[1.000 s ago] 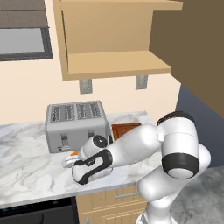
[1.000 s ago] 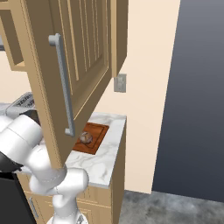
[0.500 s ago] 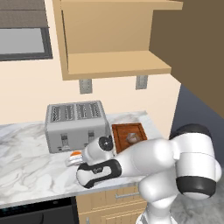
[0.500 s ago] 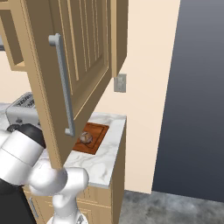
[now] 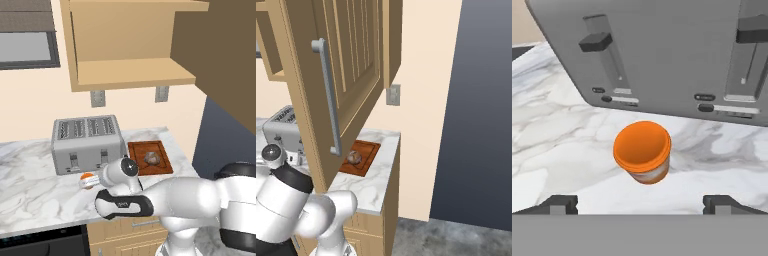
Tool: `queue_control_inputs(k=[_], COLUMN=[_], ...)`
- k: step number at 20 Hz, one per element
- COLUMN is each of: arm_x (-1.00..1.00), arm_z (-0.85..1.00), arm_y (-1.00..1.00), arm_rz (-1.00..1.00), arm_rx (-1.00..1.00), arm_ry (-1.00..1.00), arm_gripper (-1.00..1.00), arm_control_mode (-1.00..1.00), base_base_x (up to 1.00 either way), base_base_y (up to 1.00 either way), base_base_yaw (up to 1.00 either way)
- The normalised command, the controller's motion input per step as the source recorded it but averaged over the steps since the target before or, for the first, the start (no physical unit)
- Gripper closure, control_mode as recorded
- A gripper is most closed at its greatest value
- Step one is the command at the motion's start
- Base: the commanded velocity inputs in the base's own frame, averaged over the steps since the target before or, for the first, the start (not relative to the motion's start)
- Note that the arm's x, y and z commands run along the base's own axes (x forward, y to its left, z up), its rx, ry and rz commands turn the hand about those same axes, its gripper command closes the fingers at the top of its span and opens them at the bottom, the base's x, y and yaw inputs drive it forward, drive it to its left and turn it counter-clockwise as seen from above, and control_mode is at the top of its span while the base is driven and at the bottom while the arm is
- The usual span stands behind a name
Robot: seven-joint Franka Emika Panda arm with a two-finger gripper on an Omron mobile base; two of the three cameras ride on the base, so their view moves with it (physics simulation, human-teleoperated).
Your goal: Pick the bread, place it on the cutting board, pick the jam, place it on the counter, and close the cabinet.
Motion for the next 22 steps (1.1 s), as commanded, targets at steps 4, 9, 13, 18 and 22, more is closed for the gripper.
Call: queue_control_inputs(k=[4,9,13,18,22], arm_x=[-0.14,-0.08,-0.02,-0.03,-0.16], arm_z=[0.38,0.42,0.42,0.37,0.2], arm_y=[-0.08,-0.04,-0.03,-0.06,-0.18], arm_rz=[-0.02,-0.03,-0.04,-0.04,-0.05], arm_rx=[0.0,0.0,0.0,0.0,0.0], arm_ry=[-0.01,0.0,0.0,0.0,-0.01], arm_gripper=[-1.0,-1.0,-1.0,-1.0,-1.0], arm_control_mode=[-1.0,-1.0,-1.0,-1.0,-1.0], base_base_x=[0.0,0.0,0.0,0.0,0.0], base_base_y=[0.0,0.0,0.0,0.0,0.0], base_base_yaw=[0.0,0.0,0.0,0.0,0.0])
